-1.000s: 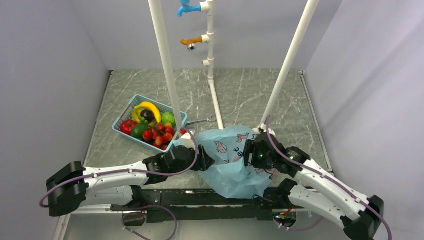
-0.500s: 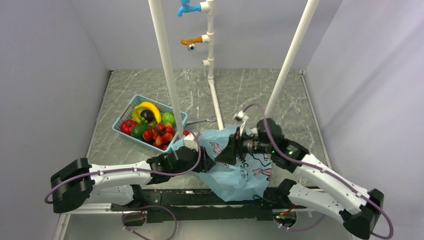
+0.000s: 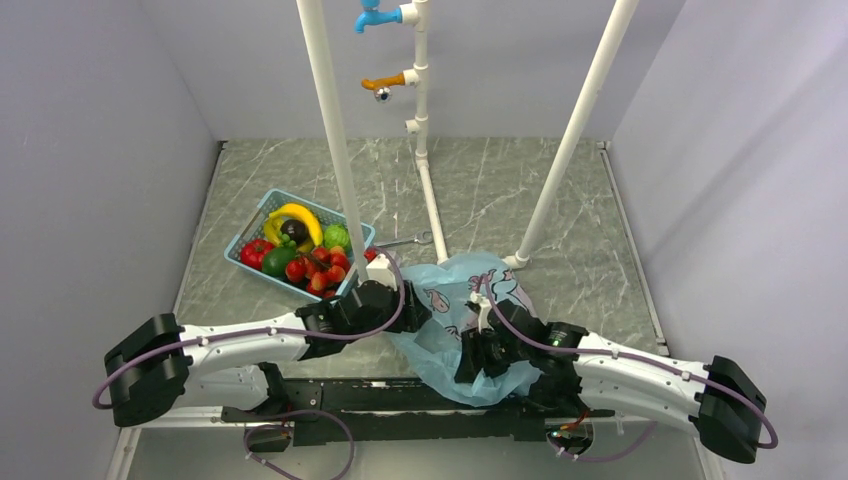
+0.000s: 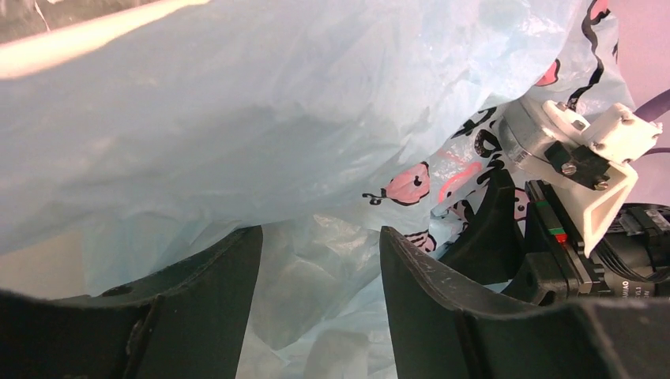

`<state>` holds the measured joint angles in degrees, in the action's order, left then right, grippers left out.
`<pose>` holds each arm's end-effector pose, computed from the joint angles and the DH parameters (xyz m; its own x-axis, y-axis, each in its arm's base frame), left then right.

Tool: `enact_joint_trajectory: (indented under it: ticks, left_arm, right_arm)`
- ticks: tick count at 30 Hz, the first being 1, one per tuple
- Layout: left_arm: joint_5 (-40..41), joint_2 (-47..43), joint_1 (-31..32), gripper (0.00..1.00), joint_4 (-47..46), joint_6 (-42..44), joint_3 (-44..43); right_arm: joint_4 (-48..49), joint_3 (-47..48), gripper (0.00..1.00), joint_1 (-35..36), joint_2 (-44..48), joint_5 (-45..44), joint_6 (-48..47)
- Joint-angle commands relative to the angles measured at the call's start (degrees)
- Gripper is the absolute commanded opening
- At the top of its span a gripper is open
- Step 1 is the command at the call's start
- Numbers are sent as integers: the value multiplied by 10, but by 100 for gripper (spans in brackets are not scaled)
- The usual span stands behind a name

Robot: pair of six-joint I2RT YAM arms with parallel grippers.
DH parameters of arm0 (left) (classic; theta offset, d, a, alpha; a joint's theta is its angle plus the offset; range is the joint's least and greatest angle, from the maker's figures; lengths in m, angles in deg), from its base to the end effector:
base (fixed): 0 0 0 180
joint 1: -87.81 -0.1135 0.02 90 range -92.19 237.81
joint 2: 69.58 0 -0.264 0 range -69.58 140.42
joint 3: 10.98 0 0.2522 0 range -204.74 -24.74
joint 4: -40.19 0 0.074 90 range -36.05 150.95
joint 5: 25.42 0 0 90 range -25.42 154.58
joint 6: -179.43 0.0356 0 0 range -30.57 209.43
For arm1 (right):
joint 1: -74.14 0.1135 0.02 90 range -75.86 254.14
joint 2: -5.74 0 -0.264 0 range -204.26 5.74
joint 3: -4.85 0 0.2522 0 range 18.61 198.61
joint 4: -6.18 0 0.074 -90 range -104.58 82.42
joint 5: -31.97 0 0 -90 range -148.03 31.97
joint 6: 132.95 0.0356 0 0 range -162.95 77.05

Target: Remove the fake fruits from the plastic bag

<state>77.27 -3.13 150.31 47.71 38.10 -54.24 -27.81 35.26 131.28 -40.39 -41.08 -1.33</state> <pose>0.1177 -0.2091 0.2007 -0.7549 -0.1995 -0.6248 0.3021 0.7398 -0.6012 0.0725 0.1314 0.1531 -0.9110 -0.2394 -0.3357 -0.4023 0.6952 0.5957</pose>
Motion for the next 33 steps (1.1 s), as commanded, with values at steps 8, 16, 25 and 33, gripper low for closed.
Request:
enact_joint_trajectory:
  ticks: [8,16,25,33]
  left_arm:
    - [-68,9,-11,47,-61,28,-17]
    - [-103,29,-1,44,-111,8,-15]
    - [-81,31,-2,46,-78,18,-20]
    - [-82,21,-2,49,-91,8,3]
  right_arm:
    - [-65,133,82,8,46,-138,-30]
    - [-214,250,99,9,-16,-364,28]
    - [-259,259,99,91,-119,-528,71]
    - [-186,275,100,130,-225,-561,10]
